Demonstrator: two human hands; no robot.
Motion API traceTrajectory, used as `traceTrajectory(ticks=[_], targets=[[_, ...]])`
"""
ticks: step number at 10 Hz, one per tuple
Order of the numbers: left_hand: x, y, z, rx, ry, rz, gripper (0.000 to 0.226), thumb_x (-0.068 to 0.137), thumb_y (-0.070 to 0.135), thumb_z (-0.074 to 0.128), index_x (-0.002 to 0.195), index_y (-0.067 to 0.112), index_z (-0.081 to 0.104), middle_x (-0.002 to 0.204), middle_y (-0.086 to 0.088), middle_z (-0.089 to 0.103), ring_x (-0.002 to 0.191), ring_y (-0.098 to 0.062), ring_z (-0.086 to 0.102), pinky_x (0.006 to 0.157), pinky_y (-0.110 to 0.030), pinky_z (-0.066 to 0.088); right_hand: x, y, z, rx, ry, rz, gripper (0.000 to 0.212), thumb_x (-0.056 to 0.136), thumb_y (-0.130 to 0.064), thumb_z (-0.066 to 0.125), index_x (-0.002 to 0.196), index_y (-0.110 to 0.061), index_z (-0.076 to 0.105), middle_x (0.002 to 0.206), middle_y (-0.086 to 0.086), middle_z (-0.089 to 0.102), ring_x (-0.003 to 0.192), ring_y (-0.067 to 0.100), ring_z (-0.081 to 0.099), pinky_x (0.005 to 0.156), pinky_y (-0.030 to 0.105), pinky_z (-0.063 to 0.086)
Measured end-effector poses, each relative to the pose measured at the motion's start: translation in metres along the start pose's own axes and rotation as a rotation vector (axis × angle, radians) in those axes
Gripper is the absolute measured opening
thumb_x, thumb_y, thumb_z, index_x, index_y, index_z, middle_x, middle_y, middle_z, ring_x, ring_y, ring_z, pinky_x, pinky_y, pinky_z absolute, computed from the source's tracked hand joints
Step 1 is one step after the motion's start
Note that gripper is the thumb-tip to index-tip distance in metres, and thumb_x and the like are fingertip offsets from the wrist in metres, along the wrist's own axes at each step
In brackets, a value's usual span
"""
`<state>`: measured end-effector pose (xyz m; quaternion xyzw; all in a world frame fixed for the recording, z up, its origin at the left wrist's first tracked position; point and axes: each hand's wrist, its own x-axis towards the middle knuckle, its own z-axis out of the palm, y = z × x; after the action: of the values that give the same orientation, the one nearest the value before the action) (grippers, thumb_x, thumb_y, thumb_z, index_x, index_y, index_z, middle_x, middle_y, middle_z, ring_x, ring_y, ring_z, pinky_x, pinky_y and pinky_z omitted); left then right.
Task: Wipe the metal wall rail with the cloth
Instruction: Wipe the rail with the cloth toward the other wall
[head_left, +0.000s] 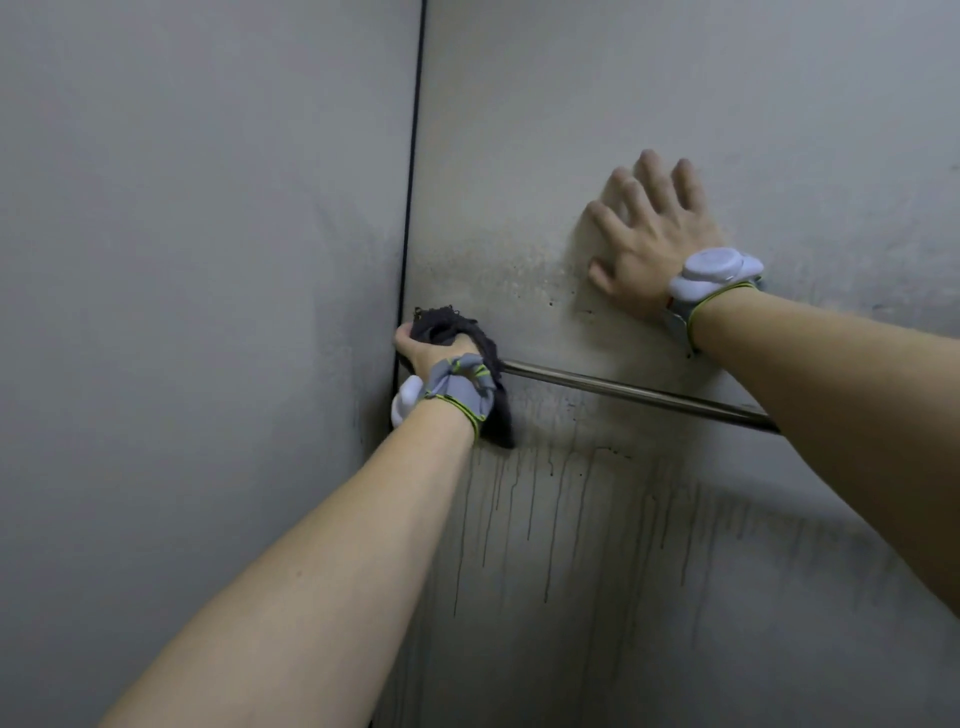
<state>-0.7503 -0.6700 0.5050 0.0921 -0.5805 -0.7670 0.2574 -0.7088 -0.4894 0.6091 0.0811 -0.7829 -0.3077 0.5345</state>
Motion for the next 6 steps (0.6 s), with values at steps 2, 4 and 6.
traceTrajectory(ticks=[2, 4, 6], targets=[[-0.046, -0.008, 0.014, -0.005, -0.092, 0.146, 0.034, 0.092, 0.001, 0.05, 0.126, 0.005, 0.052, 0.123, -0.017, 0.059, 0.091, -0.015, 0.046, 0.071, -0.014, 0.033, 0.002, 0.001, 0.004, -0.006, -0.003, -0.01, 0.06, 0.082, -0.047, 0.047, 0.129, -0.01, 0.044, 0.144, 0.024, 0.034, 0.139, 0.046, 0.019, 0.112, 0.061, 0.014], [-0.118, -0.013, 0.023, 0.015, -0.303, 0.195, 0.013, 0.087, 0.006, 0.054, 0.092, 0.017, 0.05, 0.078, -0.002, 0.055, 0.069, -0.019, 0.051, 0.062, -0.017, 0.033, 0.002, -0.001, 0.002, 0.005, -0.02, 0.012, 0.061, 0.082, -0.049, 0.046, 0.131, -0.011, 0.044, 0.146, 0.022, 0.032, 0.141, 0.043, 0.016, 0.114, 0.06, 0.011], [-0.107, -0.013, 0.016, 0.263, -0.406, 0.289, 0.025, 0.087, 0.021, 0.057, 0.112, 0.02, 0.056, 0.105, -0.012, 0.066, 0.096, -0.031, 0.059, 0.078, -0.031, 0.047, 0.0, 0.003, 0.001, -0.001, -0.027, 0.011, 0.061, 0.081, -0.05, 0.046, 0.13, -0.012, 0.045, 0.144, 0.021, 0.032, 0.141, 0.043, 0.017, 0.114, 0.058, 0.011]])
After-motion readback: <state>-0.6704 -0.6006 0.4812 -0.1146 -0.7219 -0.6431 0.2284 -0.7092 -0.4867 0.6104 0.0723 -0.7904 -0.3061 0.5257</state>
